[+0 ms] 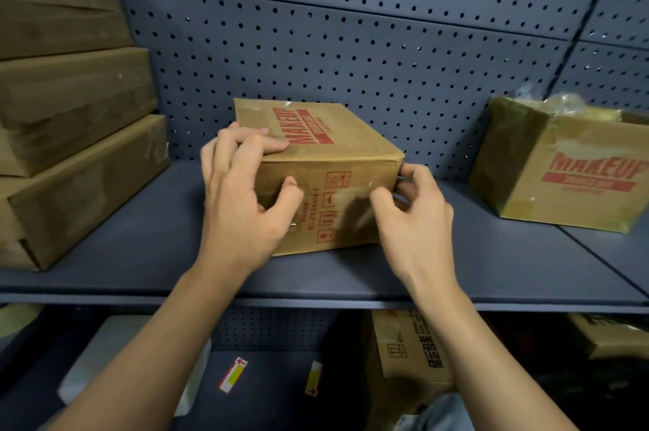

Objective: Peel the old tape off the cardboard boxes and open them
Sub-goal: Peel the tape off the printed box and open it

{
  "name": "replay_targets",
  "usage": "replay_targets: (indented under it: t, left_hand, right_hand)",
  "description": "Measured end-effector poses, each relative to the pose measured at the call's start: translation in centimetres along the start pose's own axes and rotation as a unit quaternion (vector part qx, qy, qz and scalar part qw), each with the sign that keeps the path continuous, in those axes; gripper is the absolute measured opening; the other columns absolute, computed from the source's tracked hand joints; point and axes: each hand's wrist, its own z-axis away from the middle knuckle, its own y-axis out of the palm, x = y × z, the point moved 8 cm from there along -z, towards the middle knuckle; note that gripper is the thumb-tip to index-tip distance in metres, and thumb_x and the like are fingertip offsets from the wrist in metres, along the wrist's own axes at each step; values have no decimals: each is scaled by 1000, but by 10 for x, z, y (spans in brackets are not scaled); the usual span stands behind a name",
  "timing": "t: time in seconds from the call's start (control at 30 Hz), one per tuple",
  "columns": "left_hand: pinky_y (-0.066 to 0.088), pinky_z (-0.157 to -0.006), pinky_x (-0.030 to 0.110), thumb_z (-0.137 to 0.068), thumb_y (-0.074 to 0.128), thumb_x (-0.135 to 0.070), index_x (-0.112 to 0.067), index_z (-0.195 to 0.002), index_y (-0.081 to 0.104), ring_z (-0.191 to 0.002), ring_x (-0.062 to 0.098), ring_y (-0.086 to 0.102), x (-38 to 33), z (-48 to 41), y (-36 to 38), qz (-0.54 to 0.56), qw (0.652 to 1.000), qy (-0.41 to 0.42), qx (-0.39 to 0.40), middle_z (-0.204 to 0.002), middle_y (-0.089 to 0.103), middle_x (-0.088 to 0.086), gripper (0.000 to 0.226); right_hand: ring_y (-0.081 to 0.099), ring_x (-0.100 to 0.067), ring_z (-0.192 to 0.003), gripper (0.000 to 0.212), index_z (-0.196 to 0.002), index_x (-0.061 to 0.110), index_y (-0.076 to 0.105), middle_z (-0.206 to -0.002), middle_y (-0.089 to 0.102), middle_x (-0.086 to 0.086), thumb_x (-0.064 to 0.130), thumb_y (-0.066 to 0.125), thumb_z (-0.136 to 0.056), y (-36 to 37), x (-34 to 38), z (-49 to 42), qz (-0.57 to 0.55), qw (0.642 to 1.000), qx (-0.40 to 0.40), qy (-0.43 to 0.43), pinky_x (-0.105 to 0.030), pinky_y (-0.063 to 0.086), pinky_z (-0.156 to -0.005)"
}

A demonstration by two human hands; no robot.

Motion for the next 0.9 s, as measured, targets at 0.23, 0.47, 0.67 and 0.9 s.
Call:
replay_targets:
  t: [0.23,0.47,0.67,0.9]
  left_hand:
    - [19,-111,16,-80,54,-29,-8,-109,62,-122,17,37,-2,0,0,1,1000,9,-16,-118,44,-4,37]
    - [21,-112,20,-79,54,-29,-9,-109,62,-122,18,37,-2,1,0,2,1000,7,-22,-118,44,-4,37]
    - [23,-110,22,-79,54,-28,-7,-108,62,-120,25,43,-3,1,0,-2,1000,8,-20,-117,45,-2,37]
    - [24,-112,26,-79,54,-28,-6,-107,62,-120,26,43,-3,1,0,0,1000,8,-23,-117,46,-2,36]
  right_hand:
    - [59,-2,-107,35,-114,31,57,-105,64,18,48,68,-86,2,0,2,-9,1000,-23,-6,-15,46,-85]
    - [57,17,-91,23,-114,29,57,-96,61,25,35,63,-93,1,-1,2,-11,1000,-21,-11,1,41,-70]
    - [61,10,-94,27,-116,32,57,-96,67,24,32,66,-91,1,-4,7,-32,999,-33,-11,-8,45,-75]
    - [61,-1,-107,30,-109,32,56,-102,68,19,48,68,-87,1,-2,4,-14,999,-32,-11,-21,51,-86]
